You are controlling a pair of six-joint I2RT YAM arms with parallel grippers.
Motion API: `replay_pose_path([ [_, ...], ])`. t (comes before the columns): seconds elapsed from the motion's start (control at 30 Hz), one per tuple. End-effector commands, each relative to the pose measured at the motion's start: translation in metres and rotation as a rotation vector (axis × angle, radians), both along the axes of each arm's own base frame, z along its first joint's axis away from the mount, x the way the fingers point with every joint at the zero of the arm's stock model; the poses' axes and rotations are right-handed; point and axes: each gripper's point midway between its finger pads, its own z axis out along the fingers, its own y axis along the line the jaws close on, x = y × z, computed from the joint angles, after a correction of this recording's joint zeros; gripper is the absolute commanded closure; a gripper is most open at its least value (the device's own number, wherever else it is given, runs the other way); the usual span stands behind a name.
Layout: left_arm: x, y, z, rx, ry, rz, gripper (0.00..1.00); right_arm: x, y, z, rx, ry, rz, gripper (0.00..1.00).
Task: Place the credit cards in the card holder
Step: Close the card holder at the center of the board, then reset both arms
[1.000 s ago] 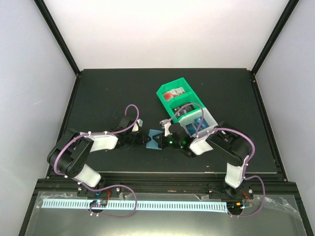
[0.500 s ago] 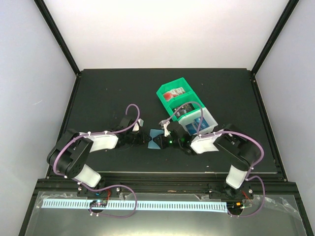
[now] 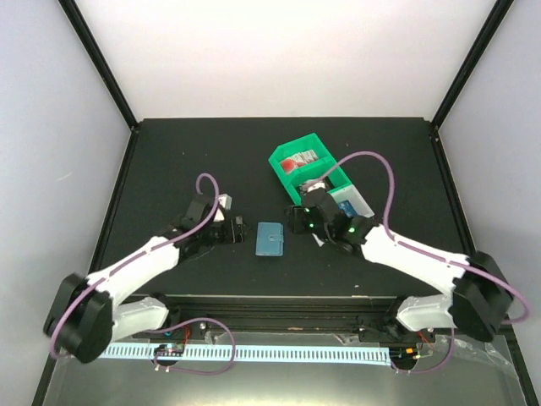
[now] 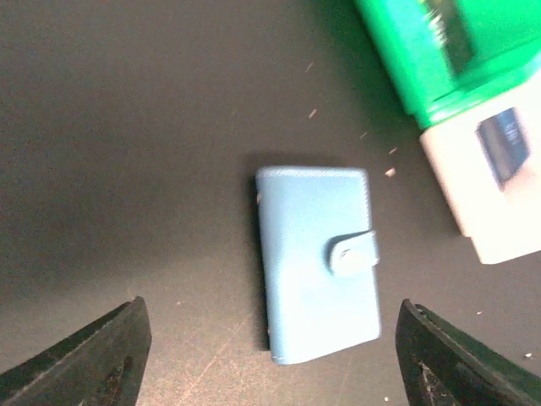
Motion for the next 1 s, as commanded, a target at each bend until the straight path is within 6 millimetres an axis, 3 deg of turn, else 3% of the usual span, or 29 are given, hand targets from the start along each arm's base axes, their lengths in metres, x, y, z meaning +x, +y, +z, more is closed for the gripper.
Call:
replay_pose_path([
  [0.0, 0.010, 0.027, 0.061, 0.088, -0.206, 0.049, 0.15, 0.000, -0.081, 0.033, -0.221, -0.108, -0.227, 0.34],
  [0.07, 0.008, 0.041, 0.092, 0.104, -0.304, 0.082, 0.02, -0.005, -0.109, 0.059, -0.239, -0.185, -0.295, 0.23],
  [0.2, -0.005, 0.065, 0.161, 0.084, -0.524, 0.150, 0.01, -0.022, -0.156, 0.102, -0.210, -0.313, -0.391, 0.14],
  [0.4, -0.041, 0.095, 0.235, 0.000, -0.679, 0.241, 0.01, -0.056, -0.223, 0.149, -0.130, -0.443, -0.533, 0.07],
  [0.7, -0.076, 0.134, 0.278, 0.043, -0.788, 0.324, 0.01, -0.097, -0.290, 0.188, -0.008, -0.552, -0.665, 0.00],
  [0.97, -0.086, 0.145, 0.275, 0.097, -0.790, 0.331, 0.01, -0.111, -0.315, 0.191, 0.028, -0.579, -0.733, 0.00],
])
